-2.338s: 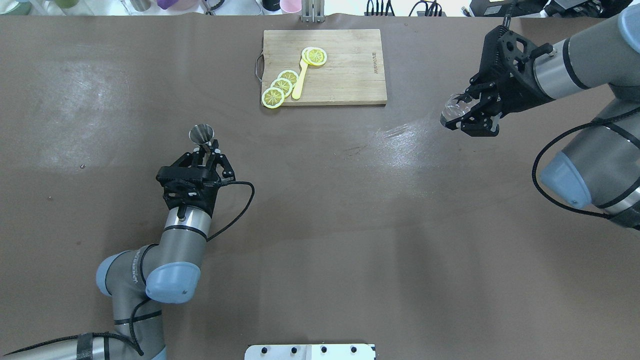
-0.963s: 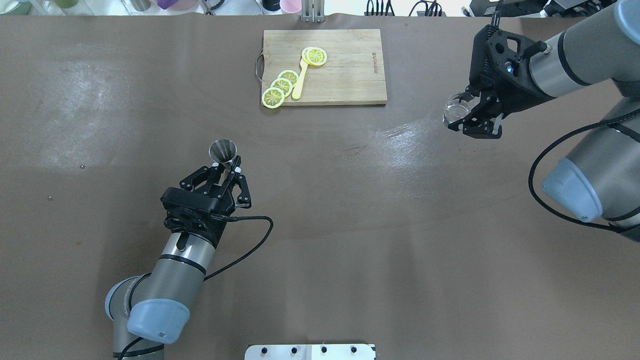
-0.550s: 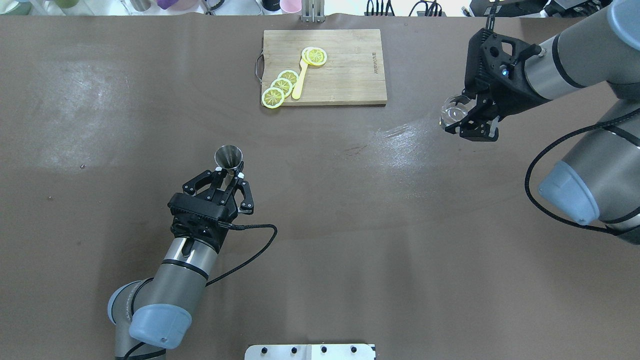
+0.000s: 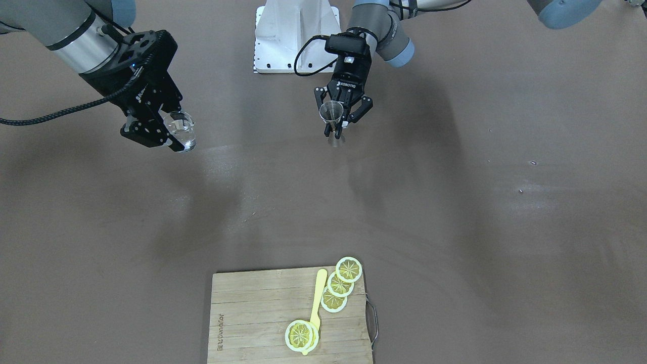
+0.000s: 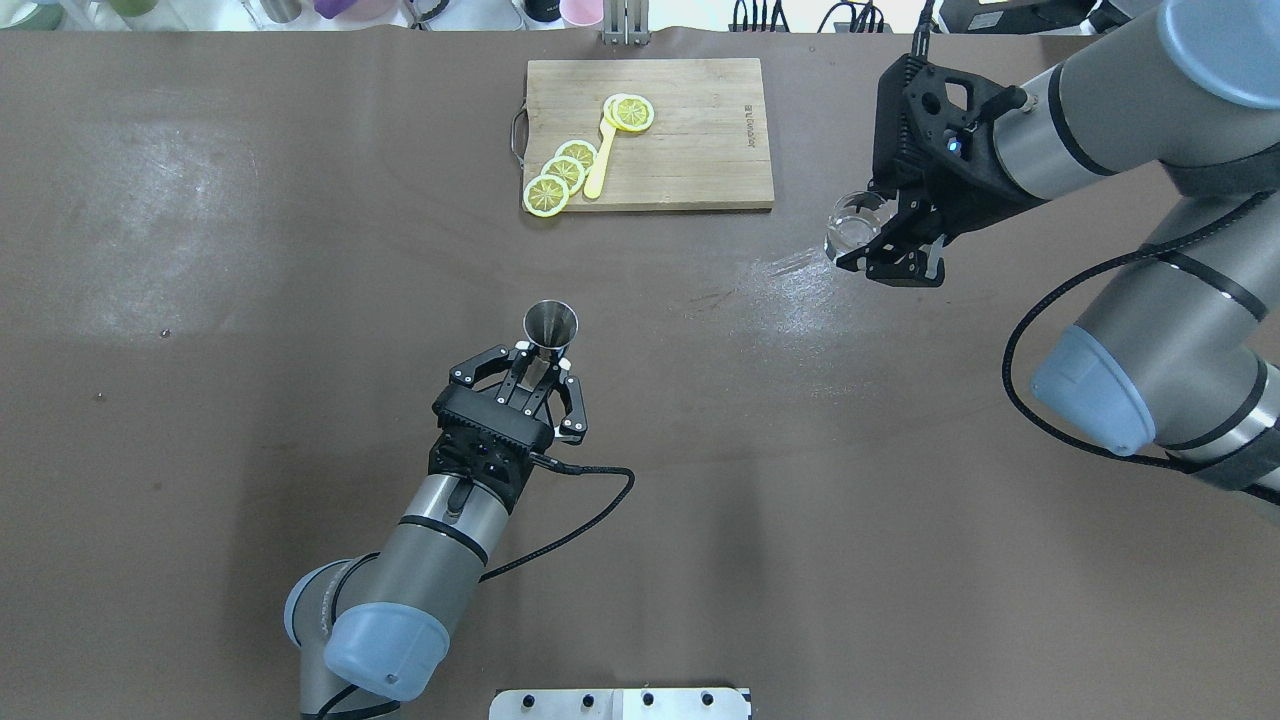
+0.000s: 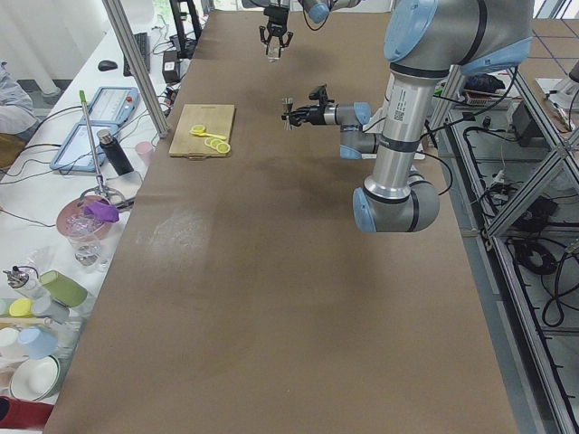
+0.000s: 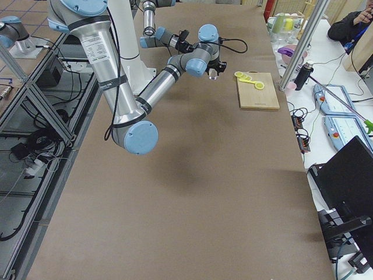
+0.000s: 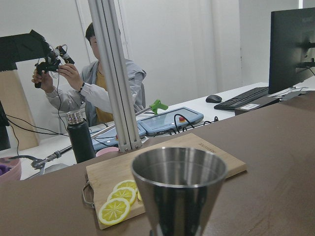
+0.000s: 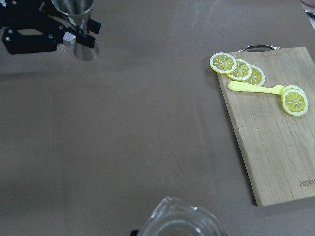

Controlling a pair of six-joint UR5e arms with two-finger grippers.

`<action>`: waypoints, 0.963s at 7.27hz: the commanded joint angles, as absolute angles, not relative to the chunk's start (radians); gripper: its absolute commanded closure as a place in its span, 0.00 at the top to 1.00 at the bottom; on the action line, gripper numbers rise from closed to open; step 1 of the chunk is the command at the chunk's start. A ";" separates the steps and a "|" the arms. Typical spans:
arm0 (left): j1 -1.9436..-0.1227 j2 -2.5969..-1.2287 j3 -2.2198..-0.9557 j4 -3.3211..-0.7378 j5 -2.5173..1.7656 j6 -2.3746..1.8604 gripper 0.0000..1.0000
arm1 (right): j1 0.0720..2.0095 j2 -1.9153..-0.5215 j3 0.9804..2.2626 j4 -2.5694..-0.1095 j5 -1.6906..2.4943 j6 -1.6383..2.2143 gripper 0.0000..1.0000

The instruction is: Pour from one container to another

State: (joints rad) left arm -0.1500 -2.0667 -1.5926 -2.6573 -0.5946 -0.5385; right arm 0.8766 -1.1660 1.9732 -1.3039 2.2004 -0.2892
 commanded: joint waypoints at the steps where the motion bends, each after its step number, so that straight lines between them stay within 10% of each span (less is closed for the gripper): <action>1: -0.185 -2.120 -1.557 -2.657 -0.645 -0.535 0.00 | 0.856 -1.141 1.962 -1.305 2.194 -0.285 0.00; 7: -0.233 -2.259 -1.476 -2.589 -0.712 -0.469 0.00 | 0.787 -1.025 1.971 -1.465 2.160 -0.284 0.00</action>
State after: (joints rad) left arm -0.2340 -2.2474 -1.4759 -2.5994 -0.7140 -0.4761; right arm 0.7977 -1.0453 1.9732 -1.4376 2.1633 -0.2826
